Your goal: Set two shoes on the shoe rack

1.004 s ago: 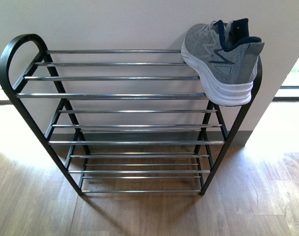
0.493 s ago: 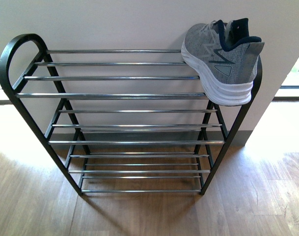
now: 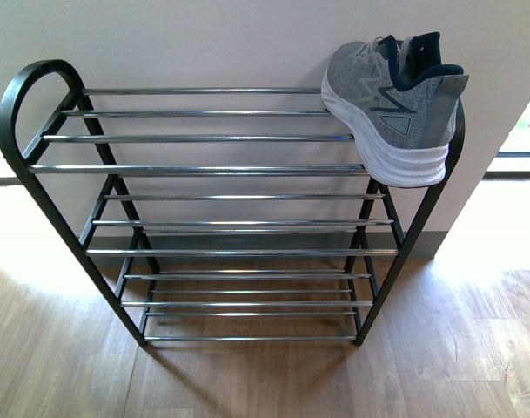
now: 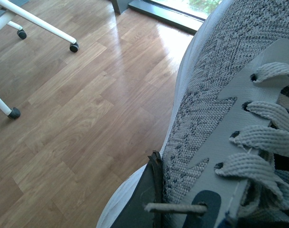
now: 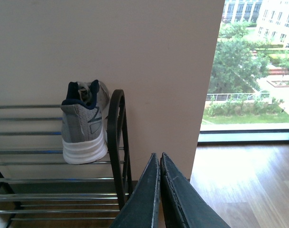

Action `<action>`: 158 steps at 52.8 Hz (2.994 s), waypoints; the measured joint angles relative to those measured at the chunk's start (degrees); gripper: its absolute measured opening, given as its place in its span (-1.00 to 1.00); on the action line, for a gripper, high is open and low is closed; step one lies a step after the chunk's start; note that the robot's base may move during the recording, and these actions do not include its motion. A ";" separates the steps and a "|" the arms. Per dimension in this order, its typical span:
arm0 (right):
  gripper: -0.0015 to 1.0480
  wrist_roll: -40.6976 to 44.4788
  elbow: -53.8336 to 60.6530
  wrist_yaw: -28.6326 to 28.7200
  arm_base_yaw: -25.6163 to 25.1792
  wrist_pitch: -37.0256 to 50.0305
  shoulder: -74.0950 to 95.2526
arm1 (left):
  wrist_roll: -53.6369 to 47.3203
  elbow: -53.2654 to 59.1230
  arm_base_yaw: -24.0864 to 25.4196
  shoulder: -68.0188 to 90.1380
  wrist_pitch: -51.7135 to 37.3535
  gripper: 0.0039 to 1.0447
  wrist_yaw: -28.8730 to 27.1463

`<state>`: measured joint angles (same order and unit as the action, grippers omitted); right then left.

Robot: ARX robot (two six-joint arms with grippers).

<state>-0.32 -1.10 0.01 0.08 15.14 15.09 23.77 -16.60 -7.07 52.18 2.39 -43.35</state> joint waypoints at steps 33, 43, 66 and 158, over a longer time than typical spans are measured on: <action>-0.97 -0.02 -0.02 0.00 0.00 -15.02 -14.58 | 0.00 0.00 0.00 -0.02 0.00 -0.97 0.02; -0.97 0.00 -0.02 -0.02 0.00 -15.06 -14.71 | 0.00 0.00 0.00 -0.02 0.00 -0.97 -0.02; 0.49 0.07 -0.02 0.20 0.00 -15.15 -14.80 | 0.00 0.00 0.11 -0.02 0.00 -0.97 -0.57; 0.82 0.07 -0.02 -0.13 0.00 -15.17 -14.82 | 8.92 -68.76 -15.37 71.23 -3.98 -0.67 32.44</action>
<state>-0.25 -1.13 -0.12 0.08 -0.03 0.27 32.69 -85.36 -22.44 123.42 -1.58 -10.92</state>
